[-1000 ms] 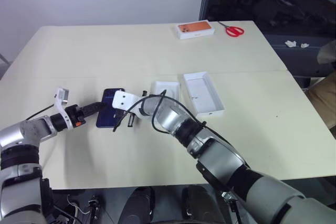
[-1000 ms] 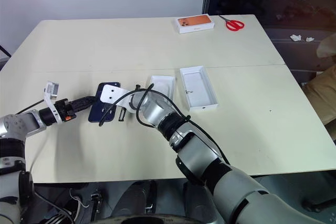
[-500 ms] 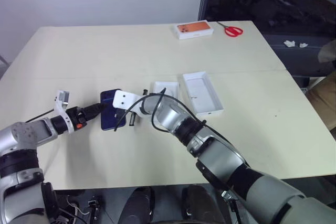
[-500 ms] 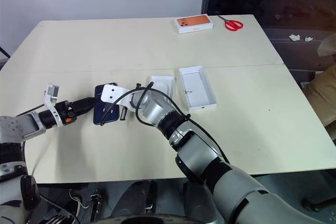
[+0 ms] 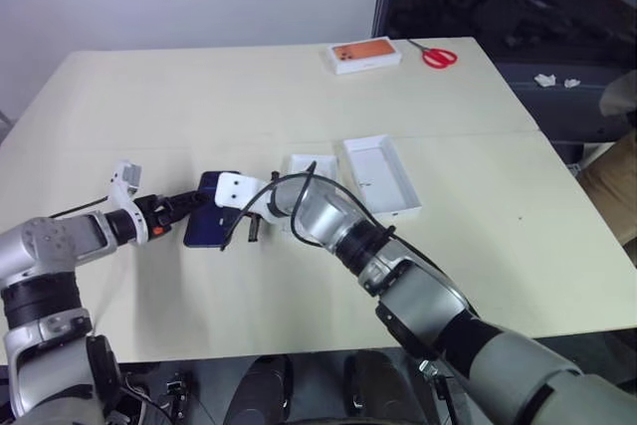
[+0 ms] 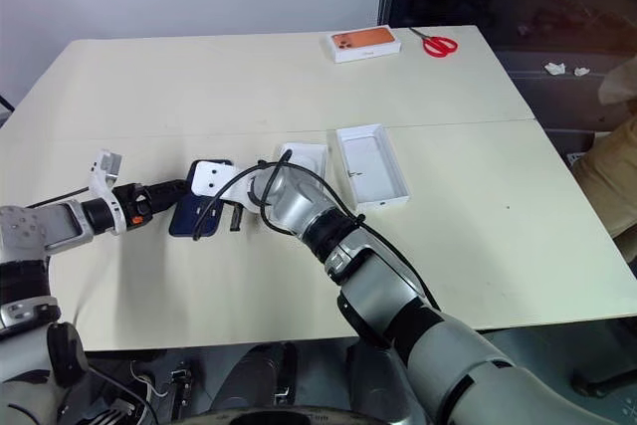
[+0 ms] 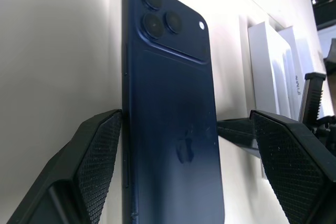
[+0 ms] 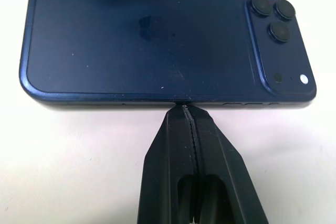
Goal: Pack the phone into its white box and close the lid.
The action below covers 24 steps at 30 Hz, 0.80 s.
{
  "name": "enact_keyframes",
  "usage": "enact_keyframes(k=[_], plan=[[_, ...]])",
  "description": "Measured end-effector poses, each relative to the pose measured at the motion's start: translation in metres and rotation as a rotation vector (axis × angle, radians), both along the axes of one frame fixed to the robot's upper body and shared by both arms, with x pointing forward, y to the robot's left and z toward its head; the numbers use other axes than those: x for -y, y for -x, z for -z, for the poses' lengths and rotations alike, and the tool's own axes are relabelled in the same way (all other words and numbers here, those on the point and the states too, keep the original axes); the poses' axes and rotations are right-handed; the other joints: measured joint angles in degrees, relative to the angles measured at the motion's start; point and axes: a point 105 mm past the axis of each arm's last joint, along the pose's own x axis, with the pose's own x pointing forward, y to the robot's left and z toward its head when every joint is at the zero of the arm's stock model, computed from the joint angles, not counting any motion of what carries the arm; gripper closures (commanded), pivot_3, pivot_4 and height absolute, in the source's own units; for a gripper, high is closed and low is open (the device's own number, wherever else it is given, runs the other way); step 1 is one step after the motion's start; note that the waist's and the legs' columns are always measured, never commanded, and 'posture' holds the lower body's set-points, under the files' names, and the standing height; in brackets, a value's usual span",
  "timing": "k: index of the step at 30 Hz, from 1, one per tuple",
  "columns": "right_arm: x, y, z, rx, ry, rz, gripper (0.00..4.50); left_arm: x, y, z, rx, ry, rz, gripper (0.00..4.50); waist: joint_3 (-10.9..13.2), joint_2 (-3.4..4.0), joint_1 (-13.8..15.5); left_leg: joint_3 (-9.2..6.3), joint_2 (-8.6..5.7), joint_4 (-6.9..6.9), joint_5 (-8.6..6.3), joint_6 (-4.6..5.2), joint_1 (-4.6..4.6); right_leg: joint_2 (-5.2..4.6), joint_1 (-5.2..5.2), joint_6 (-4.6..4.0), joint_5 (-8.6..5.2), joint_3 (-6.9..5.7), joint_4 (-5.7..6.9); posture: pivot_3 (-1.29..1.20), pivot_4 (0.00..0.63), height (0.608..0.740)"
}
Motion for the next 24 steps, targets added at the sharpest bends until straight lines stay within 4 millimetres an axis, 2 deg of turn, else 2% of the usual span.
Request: enact_keyframes(k=[7,15,24], plan=[[0.000,-0.001,0.001,0.006,-0.005,0.013,4.48,0.004,-0.001,0.002,-0.001,-0.005,-0.001,0.41,0.0,0.00,0.0,0.01,0.01,0.00,0.00,-0.01,0.05,0.00,-0.04,0.00,0.00,0.00,0.00,0.00,0.150,0.740],[-0.008,0.004,0.003,0.012,-0.017,0.007,4.48,0.029,-0.005,0.005,0.013,0.071,0.049,0.41,0.0,0.01,1.1,-0.02,-0.04,0.07,-0.01,0.01,0.08,-0.05,0.05,0.00,0.00,-0.02,-0.06,0.00,0.150,0.740],[-0.008,0.004,0.003,0.017,-0.019,0.005,4.48,0.026,-0.001,0.006,0.018,0.085,0.057,0.41,0.0,0.02,1.2,0.00,-0.04,0.04,0.03,-0.07,0.08,-0.04,0.02,0.00,0.00,-0.01,-0.07,0.00,0.150,0.740]])
